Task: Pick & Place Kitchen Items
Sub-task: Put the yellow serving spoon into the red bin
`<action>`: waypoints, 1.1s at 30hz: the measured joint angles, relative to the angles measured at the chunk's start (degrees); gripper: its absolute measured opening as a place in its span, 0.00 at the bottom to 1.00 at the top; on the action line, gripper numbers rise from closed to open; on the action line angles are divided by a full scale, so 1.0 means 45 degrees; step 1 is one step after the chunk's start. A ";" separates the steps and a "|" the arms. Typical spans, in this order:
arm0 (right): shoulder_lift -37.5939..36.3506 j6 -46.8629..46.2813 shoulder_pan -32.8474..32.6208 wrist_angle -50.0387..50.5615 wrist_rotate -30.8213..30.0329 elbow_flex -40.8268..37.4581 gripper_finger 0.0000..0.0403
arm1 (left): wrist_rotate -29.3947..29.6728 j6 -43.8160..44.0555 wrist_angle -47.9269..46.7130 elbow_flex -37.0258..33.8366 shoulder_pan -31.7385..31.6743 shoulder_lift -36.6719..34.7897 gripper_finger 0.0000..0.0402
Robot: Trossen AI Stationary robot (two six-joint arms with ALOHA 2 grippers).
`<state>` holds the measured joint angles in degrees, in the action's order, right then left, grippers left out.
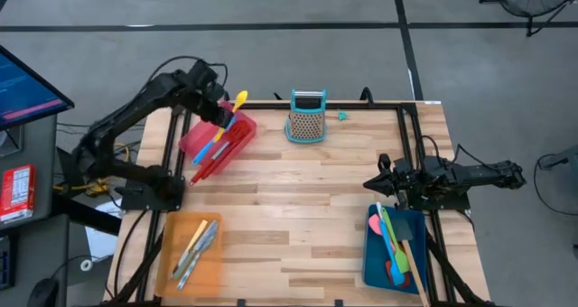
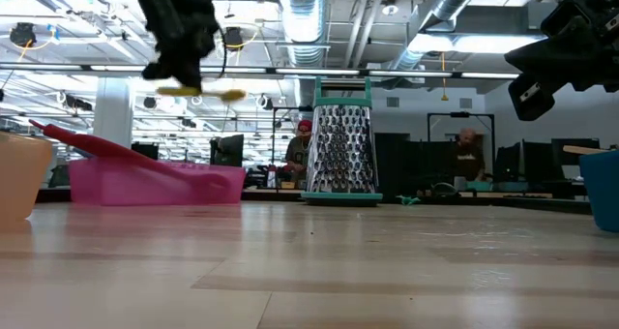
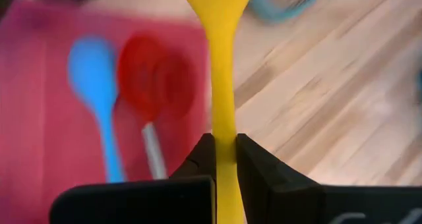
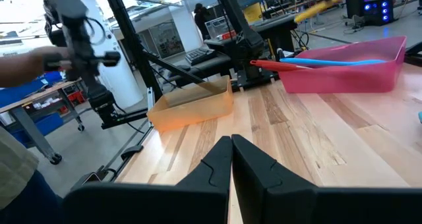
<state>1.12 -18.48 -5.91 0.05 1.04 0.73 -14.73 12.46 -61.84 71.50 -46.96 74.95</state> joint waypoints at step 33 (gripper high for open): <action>-0.0001 0.0000 0.0001 0.0002 0.0000 -0.0003 0.02 | 0.2834 -0.0706 -0.2582 -0.0005 0.0571 0.4407 0.03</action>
<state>1.11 -18.48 -5.91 0.06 1.04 0.72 -1.98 9.28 -73.46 71.48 -44.39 94.78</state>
